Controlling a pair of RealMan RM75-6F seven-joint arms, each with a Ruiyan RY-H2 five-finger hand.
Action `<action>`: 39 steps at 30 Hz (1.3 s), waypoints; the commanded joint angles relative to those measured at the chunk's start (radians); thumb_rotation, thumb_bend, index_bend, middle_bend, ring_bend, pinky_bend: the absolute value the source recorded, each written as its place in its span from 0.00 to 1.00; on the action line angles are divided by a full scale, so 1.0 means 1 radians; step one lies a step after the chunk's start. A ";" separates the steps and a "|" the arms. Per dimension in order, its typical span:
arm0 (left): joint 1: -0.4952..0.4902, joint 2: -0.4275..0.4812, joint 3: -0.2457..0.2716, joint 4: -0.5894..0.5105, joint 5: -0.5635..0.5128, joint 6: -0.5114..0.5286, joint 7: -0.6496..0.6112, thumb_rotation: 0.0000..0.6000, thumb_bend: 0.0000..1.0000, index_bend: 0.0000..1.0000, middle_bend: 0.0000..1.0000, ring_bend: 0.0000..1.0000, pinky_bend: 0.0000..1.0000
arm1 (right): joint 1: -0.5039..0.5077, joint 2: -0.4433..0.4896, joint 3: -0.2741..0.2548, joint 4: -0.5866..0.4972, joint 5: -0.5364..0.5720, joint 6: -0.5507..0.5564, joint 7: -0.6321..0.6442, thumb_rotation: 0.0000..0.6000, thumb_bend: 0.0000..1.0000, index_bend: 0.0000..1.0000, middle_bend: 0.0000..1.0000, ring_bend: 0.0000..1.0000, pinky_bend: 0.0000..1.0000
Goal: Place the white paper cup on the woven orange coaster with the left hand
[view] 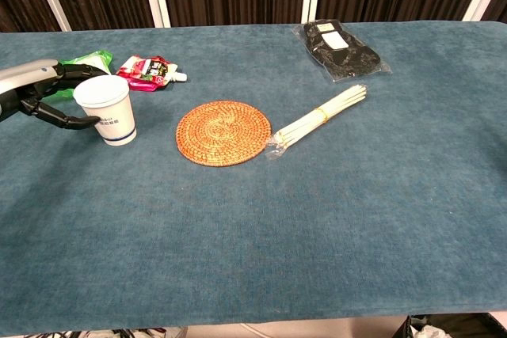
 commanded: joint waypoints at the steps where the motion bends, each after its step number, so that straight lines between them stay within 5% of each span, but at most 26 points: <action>1: 0.000 0.000 0.001 0.000 0.002 0.002 -0.001 1.00 0.35 0.23 0.30 0.00 0.00 | 0.000 0.000 0.000 0.000 0.000 0.000 0.000 1.00 0.13 0.22 0.05 0.17 0.19; 39: 0.000 0.001 0.007 -0.004 0.008 0.003 0.010 1.00 0.35 0.24 0.31 0.00 0.00 | 0.001 0.000 0.001 0.001 0.000 0.002 -0.003 1.00 0.13 0.22 0.05 0.17 0.19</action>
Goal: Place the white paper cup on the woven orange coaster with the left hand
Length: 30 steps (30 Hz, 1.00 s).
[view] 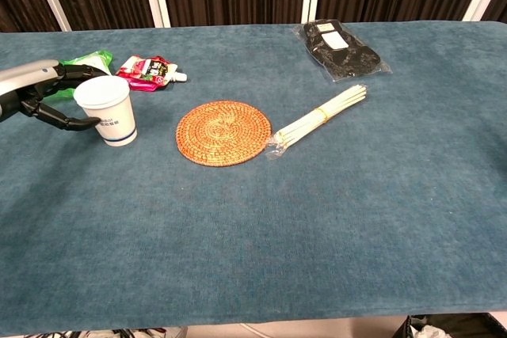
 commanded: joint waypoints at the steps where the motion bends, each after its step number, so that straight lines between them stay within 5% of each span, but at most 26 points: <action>1: 0.000 0.000 0.000 0.000 0.000 -0.001 0.000 1.00 0.35 0.24 0.31 0.00 0.00 | -0.001 0.000 0.000 -0.001 0.000 0.001 0.000 1.00 0.13 0.22 0.05 0.17 0.19; 20: -0.037 0.052 -0.039 -0.110 0.035 0.066 -0.006 1.00 0.35 0.25 0.31 0.00 0.00 | 0.000 0.002 0.000 -0.005 0.005 -0.003 0.002 1.00 0.13 0.22 0.05 0.17 0.19; 30: -0.132 0.016 -0.095 -0.170 0.010 -0.019 0.007 1.00 0.35 0.25 0.32 0.00 0.00 | 0.000 0.004 0.002 -0.004 0.008 -0.004 0.005 1.00 0.13 0.22 0.05 0.17 0.19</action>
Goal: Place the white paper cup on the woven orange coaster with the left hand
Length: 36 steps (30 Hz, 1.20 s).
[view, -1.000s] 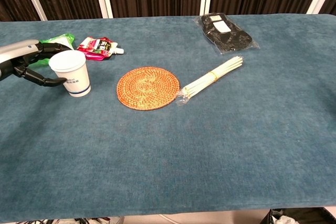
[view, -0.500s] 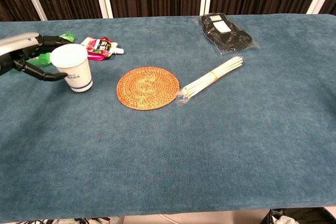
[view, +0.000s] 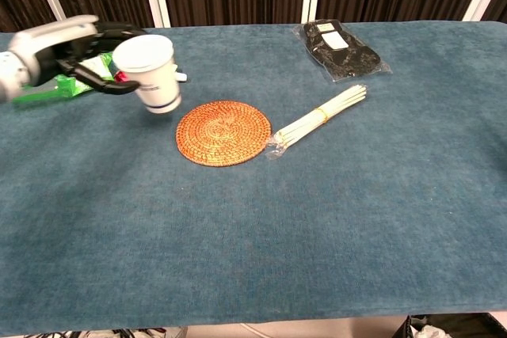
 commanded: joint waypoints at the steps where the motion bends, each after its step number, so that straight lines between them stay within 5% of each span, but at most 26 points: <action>1: -0.030 -0.025 -0.016 -0.006 -0.011 -0.030 -0.006 1.00 0.35 0.25 0.32 0.00 0.00 | 0.000 0.000 0.000 0.000 0.000 0.000 0.001 1.00 0.13 0.22 0.05 0.17 0.19; 28: -0.134 -0.193 -0.004 0.188 -0.018 -0.133 -0.050 1.00 0.35 0.25 0.31 0.00 0.00 | 0.000 0.002 -0.001 -0.002 0.002 -0.003 -0.005 1.00 0.13 0.22 0.05 0.17 0.19; 36: -0.140 -0.192 0.020 0.196 -0.005 -0.144 -0.055 1.00 0.23 0.15 0.25 0.00 0.00 | 0.000 0.002 -0.001 -0.002 0.002 -0.002 -0.005 1.00 0.13 0.22 0.05 0.17 0.19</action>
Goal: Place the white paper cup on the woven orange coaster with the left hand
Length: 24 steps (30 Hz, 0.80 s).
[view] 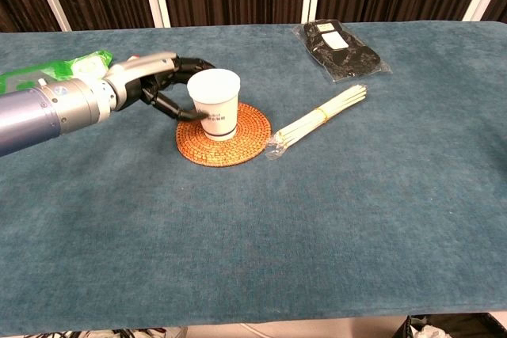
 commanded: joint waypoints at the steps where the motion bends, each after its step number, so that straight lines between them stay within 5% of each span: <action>1: -0.001 0.008 0.005 -0.008 0.002 -0.003 0.001 1.00 0.23 0.13 0.24 0.00 0.00 | 0.000 0.000 0.000 0.000 0.000 0.000 0.000 1.00 0.13 0.22 0.05 0.17 0.19; 14: 0.009 0.082 -0.010 -0.087 -0.032 0.007 0.141 1.00 0.20 0.00 0.11 0.00 0.00 | 0.000 -0.002 0.001 0.000 0.003 -0.001 -0.001 1.00 0.13 0.22 0.05 0.17 0.19; 18: 0.043 0.188 -0.018 -0.210 -0.082 0.027 0.337 1.00 0.20 0.00 0.09 0.00 0.00 | 0.001 -0.002 0.002 0.001 0.005 -0.003 -0.002 1.00 0.13 0.22 0.05 0.17 0.19; 24: 0.155 0.396 -0.056 -0.550 -0.258 0.162 0.744 1.00 0.20 0.02 0.08 0.00 0.00 | -0.002 -0.006 -0.002 -0.004 -0.002 0.005 -0.013 1.00 0.13 0.22 0.05 0.17 0.19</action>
